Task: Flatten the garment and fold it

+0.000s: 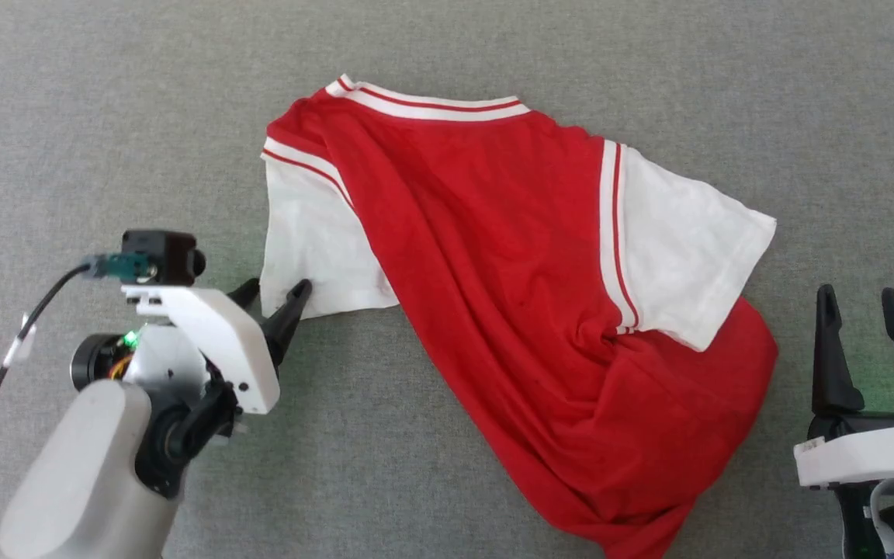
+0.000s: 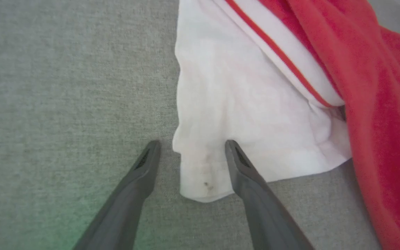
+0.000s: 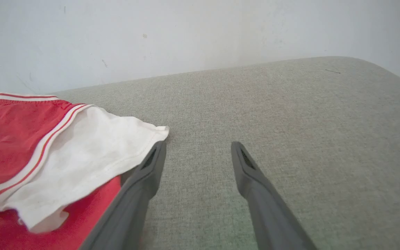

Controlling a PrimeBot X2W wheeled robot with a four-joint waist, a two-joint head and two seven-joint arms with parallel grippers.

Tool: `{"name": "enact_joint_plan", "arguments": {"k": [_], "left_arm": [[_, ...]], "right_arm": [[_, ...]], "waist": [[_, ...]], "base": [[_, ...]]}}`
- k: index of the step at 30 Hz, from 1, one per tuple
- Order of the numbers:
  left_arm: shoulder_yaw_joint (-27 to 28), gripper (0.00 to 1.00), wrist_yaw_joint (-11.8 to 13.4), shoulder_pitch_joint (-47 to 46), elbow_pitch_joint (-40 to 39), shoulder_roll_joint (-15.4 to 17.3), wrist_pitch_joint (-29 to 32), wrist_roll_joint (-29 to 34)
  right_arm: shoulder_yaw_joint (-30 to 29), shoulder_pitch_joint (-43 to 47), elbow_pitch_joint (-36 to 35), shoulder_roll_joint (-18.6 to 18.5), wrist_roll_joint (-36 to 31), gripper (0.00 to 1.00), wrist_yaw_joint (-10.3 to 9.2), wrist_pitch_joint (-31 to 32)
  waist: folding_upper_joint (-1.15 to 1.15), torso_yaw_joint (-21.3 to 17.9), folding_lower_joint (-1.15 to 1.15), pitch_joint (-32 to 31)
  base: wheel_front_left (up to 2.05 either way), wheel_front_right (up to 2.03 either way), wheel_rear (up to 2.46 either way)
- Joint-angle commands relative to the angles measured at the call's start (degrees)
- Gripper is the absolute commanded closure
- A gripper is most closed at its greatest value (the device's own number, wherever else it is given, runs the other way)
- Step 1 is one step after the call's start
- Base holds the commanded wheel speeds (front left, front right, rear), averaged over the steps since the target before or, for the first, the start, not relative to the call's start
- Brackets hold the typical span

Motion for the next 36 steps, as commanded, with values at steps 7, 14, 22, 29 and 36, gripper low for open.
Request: {"name": "enact_joint_plan", "arguments": {"k": [7,14,22,29,36], "left_arm": [[-2.74,1.00,-2.17,1.01,2.71,-1.25,1.88,-0.91],[3.59,1.00,1.03,3.84,-1.81,-3.97,-10.53,-1.29],[11.77,1.00,4.42,16.56,-7.35,-5.83,-18.80,-5.52],[14.67,1.00,3.88,22.24,-8.59,-6.63,-23.35,-6.74],[13.55,1.00,3.78,20.80,-9.45,-6.90,-23.74,-5.93]], "right_arm": [[-0.14,-0.41,0.50,0.12,-0.07,0.00,-0.04,-0.08],[-0.29,1.16,2.15,0.12,0.69,0.00,-0.04,-0.65],[-0.77,3.22,2.23,0.12,0.99,0.00,-0.04,-0.10],[-1.10,3.63,-0.29,0.12,-0.95,0.00,-0.04,2.41],[3.20,-3.69,-4.37,-0.27,-4.14,0.00,-0.04,11.43]], "waist": [[0.00,-0.56,0.01,-1.60],[0.00,-0.05,0.01,-6.42],[0.00,1.26,0.01,-9.27],[0.00,2.91,0.01,-8.83],[0.00,3.38,0.01,-6.90]], "base": [[0.00,0.00,0.00],[0.00,0.00,0.00],[0.00,0.00,0.00],[0.00,0.00,0.00],[0.00,0.00,0.00]]}}
